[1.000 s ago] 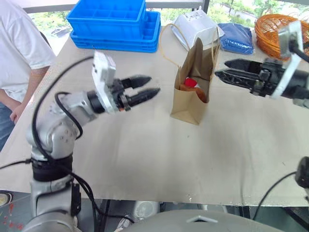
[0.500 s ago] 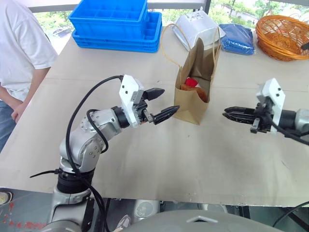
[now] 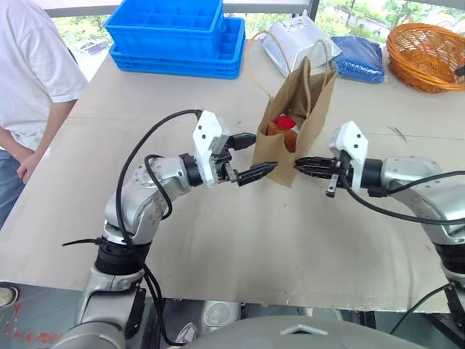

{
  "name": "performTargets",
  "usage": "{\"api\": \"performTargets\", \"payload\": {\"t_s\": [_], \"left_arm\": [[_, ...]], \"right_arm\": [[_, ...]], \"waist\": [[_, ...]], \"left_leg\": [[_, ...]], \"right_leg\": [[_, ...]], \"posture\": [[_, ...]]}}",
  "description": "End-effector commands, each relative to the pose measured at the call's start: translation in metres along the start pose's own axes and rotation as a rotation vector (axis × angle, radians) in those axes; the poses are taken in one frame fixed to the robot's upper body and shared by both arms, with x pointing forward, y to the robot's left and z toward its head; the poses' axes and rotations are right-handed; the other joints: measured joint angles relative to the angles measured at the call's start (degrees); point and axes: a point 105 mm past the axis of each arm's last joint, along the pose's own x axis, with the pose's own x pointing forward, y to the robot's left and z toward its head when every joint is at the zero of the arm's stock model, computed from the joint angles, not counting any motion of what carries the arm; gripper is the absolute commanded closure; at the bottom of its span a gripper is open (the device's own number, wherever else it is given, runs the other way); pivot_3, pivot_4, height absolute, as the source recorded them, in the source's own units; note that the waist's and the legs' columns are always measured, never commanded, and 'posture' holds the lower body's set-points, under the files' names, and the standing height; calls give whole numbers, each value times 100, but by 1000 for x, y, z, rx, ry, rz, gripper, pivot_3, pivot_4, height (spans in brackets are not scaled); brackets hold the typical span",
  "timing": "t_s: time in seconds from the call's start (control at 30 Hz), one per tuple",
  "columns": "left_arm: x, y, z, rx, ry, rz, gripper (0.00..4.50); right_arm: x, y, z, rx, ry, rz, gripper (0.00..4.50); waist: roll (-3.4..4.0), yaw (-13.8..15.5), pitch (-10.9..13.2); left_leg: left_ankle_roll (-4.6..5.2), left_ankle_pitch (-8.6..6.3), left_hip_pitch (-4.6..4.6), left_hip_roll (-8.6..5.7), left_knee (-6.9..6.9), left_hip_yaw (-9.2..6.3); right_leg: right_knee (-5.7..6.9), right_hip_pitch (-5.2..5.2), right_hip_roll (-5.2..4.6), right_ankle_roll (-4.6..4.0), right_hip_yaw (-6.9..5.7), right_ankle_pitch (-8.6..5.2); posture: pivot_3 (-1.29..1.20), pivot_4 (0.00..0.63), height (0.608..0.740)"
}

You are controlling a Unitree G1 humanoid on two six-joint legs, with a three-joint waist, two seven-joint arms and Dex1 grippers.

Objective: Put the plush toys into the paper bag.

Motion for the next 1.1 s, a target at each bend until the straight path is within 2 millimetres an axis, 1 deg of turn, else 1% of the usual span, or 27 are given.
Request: {"api": "performTargets", "payload": {"t_s": [0.03, 0.1, 0.3, 0.47, 0.57, 0.67, 0.7, 0.73, 0.77, 0.87, 0.9, 0.93, 1.0, 1.07, 1.1], "left_arm": [[2, -3, 11, 37, -35, -39, 0], [1, -7, 12, 45, -34, -69, 0], [4, -1, 9, 68, -18, -14, 0], [8, 11, 7, 101, -20, 69, 0], [9, 11, 7, 117, -27, 60, 0], [9, 11, 8, 125, -36, 47, 715], [9, 12, 7, 133, -33, 52, 1225], [9, 13, 6, 139, -28, 53, 1642], [9, 14, 4, 144, -23, 55, 2194], [8, 18, 4, 151, -27, 62, 3638], [8, 18, 4, 155, -29, 63, 4004], [7, 20, 5, 157, -31, 65, 4479], [5, 24, 7, 163, -36, 70, 4479], [-3, 28, 13, 186, -49, 53, 4500], [-8, 31, 16, 203, -47, 41, 4500]], "right_arm": [[12, 5, 15, -48, -52, 50, 4478], [21, 5, 18, -45, -74, 60, 4478], [31, 7, 24, -33, -120, 74, 4478], [34, 10, 22, -23, -129, 82, 4478], [33, 10, 20, -17, -130, 77, 4478], [33, 10, 20, -10, -133, 72, 4500], [32, 10, 19, -8, -134, 69, 4500], [32, 10, 19, -5, -136, 66, 4500], [31, 10, 19, -2, -139, 64, 4500], [27, 12, 19, -2, -140, 62, 4500], [26, 13, 18, -3, -138, 61, 4500], [23, 14, 18, -6, -137, 62, 4500], [16, 16, 17, -8, -133, 60, 4500], [1, 12, 17, -24, -127, 25, 3938], [-10, 8, 18, -33, -126, 5, 3572]], "waist": [[0, -11, 0], [0, -12, 0], [0, 5, 0], [0, 4, 0], [0, -2, 0], [0, -1, 0], [0, -1, 0], [0, 0, 0], [0, 0, 0], [0, 1, 0], [0, 2, 0], [0, 3, 0], [0, 4, 0], [0, 9, 0], [0, 6, 0]], "left_leg": [[0, 0, 1, 0, 0, 0], [0, 0, 2, 1, 0, -1], [0, 0, -3, -1, 2, -3], [0, 0, -3, -1, 2, -7], [0, 0, -2, -1, 2, -6], [0, 0, -2, -1, 2, -6], [0, 0, -1, -1, 2, -6], [0, 0, -2, -1, 2, -6], [0, 0, -1, -1, 2, -6], [0, 0, -2, -1, 2, -6], [0, 0, -2, -1, 2, -6], [0, 0, -2, -1, 2, -6], [0, 0, -2, -1, 3, -7], [0, 0, -3, -1, 3, -7], [0, 0, -4, -1, 3, -7]], "right_leg": [[0, 0, 0, 0, 0, 0], [2, 0, 1, 0, 0, 0], [1, 0, -5, -1, -5, 1], [2, 1, -5, -2, -9, 1], [3, 1, -4, -2, -9, 1], [4, 1, -4, -2, -9, 1], [4, 1, -4, -2, -9, 1], [4, 1, -4, -2, -9, 1], [4, 1, -4, -2, -9, 1], [4, 1, -4, -2, -10, 1], [4, 1, -4, -2, -10, 1], [4, 1, -4, -2, -10, 1], [4, 1, -4, -2, -10, 1], [4, 1, -5, -2, -10, 1], [3, 1, -6, -2, -11, 1]], "posture": [[0, 150, 740], [0, 150, 740], [0, 150, 740], [0, 150, 740], [0, 150, 740], [0, 150, 740], [0, 150, 740], [0, 150, 740], [0, 150, 740], [0, 150, 740], [0, 150, 740], [0, 150, 740], [0, 150, 740], [0, 150, 740], [0, 150, 740]]}}
